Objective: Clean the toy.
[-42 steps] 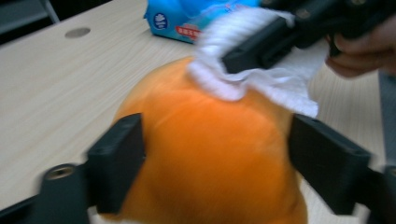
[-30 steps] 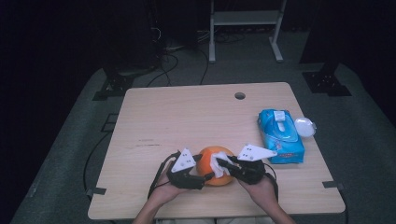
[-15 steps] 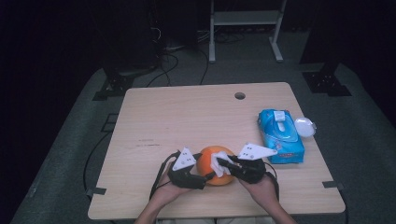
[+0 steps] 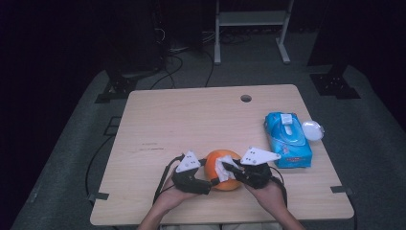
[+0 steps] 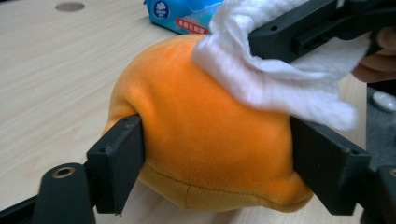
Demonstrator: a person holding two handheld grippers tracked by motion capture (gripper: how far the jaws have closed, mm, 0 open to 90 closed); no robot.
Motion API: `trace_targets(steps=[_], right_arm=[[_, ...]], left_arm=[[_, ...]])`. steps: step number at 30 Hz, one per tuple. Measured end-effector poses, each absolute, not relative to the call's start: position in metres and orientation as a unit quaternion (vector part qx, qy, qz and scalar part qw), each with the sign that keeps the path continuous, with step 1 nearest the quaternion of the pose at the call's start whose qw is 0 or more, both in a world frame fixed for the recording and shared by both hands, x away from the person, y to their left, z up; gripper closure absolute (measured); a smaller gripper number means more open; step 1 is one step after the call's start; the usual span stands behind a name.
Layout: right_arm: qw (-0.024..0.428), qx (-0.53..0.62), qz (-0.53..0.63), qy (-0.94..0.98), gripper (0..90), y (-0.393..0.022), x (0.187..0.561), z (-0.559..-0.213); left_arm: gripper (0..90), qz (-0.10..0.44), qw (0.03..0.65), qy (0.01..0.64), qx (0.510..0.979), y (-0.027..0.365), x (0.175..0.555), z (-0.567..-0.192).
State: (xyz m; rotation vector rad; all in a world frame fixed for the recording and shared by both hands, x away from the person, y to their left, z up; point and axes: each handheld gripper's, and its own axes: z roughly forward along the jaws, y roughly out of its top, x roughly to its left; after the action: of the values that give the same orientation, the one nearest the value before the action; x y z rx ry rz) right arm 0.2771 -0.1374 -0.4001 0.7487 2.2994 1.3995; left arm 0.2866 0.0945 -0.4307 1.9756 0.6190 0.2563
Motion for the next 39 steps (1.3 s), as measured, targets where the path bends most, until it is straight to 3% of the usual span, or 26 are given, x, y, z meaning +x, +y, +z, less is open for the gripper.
trace_targets(steps=[2,9,14,17,21,28,34,39], right_arm=[[0.155,0.248,0.501,0.815,79.4,-0.131,0.273,-0.398],[0.168,0.234,0.486,0.825,79.4,-0.123,0.27,-0.399],[0.211,0.29,0.469,0.807,79.4,-0.148,0.287,-0.402],[0.185,0.297,0.484,0.802,79.3,-0.151,0.289,-0.409],[0.159,0.251,0.501,0.813,79.0,-0.133,0.277,-0.407],[0.156,0.283,0.493,0.807,78.9,-0.146,0.288,-0.416],[0.149,0.284,0.508,0.8,78.7,-0.144,0.285,-0.416],[0.15,0.279,0.501,0.806,78.7,-0.144,0.286,-0.417]], left_arm=[[21.9,0.119,0.498,0.242,0.824,0.09,0.282,-0.429],[20.9,0.149,0.462,0.206,0.849,0.082,0.274,-0.428],[18.4,0.134,0.469,0.21,0.848,0.087,0.278,-0.428],[14.0,0.132,0.515,0.23,0.816,0.095,0.283,-0.419],[18.5,0.131,0.493,0.218,0.832,0.093,0.282,-0.422],[22.5,0.113,0.472,0.222,0.846,0.109,0.286,-0.431],[14.8,0.118,0.485,0.209,0.841,0.1,0.284,-0.427],[19.6,0.107,0.473,0.217,0.847,0.107,0.286,-0.431]])
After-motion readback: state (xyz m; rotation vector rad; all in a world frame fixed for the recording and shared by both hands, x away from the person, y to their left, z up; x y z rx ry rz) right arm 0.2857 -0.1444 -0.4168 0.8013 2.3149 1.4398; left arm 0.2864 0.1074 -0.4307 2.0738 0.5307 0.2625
